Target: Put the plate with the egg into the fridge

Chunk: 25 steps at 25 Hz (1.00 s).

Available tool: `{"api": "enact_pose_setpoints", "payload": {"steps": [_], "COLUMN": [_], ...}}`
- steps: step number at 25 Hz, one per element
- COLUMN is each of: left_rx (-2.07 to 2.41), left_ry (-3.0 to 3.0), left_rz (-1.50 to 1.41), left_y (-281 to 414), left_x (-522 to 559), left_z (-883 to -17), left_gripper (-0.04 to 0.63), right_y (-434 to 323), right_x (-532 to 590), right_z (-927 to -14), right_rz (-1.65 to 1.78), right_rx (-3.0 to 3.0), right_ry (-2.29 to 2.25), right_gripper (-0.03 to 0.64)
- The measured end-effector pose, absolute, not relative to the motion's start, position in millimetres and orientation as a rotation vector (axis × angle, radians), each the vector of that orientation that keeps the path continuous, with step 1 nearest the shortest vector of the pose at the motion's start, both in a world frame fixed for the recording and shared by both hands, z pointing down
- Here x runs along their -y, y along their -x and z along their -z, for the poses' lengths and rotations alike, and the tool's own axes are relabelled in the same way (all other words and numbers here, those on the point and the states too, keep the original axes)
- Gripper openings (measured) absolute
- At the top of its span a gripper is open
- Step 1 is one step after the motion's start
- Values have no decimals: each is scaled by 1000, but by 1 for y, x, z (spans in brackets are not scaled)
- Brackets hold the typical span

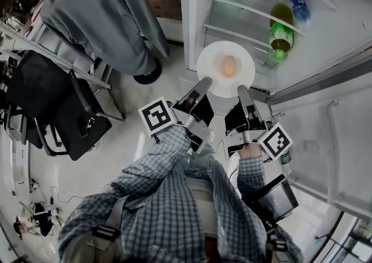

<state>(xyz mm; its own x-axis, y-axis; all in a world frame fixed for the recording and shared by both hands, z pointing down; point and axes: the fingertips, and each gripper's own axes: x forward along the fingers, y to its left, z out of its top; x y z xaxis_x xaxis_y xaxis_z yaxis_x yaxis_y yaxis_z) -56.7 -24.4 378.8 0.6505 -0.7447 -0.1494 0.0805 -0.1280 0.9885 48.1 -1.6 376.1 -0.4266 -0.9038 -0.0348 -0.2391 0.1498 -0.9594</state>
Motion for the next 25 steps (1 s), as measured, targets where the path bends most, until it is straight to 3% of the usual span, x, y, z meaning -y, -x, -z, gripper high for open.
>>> {"api": "enact_pose_setpoints", "payload": {"steps": [25], "left_rx": [552], "left_ry": [-1509], "left_rz": [751], "left_y": [55], "left_x": [-49], "left_z": [-394], "left_gripper": [35], "right_y": [-48], "right_x": [-74], "right_z": [-391], "right_rz": [1339], "right_rx": [-1697], "right_ry": [1109], "right_gripper": [32]}}
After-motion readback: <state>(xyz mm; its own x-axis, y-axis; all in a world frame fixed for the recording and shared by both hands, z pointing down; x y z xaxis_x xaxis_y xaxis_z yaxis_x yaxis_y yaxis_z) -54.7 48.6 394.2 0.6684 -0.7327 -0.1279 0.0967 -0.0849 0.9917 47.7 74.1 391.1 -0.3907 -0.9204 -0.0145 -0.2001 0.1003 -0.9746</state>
